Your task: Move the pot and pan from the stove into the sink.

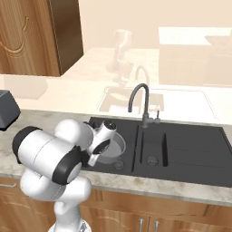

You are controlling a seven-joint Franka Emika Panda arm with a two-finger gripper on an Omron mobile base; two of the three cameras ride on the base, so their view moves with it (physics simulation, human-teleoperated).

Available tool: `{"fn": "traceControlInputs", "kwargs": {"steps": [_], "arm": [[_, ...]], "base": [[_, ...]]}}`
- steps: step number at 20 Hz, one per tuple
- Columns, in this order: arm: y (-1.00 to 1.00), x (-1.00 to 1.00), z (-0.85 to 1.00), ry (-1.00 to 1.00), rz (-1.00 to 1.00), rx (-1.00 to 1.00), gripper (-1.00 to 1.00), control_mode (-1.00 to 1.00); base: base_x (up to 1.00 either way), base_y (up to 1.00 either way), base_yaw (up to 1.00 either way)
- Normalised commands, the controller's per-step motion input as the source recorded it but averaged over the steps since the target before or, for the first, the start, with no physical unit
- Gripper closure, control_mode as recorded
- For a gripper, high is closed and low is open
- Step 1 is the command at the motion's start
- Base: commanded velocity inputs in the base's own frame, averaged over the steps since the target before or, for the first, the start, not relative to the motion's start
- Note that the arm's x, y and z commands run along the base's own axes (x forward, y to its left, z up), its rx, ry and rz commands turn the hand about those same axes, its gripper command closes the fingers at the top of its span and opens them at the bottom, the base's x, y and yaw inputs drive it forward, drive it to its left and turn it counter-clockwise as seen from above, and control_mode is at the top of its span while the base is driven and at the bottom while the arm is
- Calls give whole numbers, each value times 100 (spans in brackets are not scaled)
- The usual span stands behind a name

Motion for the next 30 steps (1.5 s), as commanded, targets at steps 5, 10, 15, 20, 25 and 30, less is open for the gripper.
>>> {"fn": "traceControlInputs", "kwargs": {"steps": [5,10,15,20,25,30], "arm": [[-12,4,-30,-3,0,0,100,-100],[0,0,-1,0,0,0,-100,-100],[0,2,30,0,-1,0,-100,-100],[0,2,81,0,0,0,-100,-100],[0,-1,96,3,0,0,-100,-100],[0,-20,74,16,0,0,-100,-100]], "base": [[0,0,0],[0,0,0],[0,0,0],[0,0,0],[0,0,0],[0,0,0]]}}
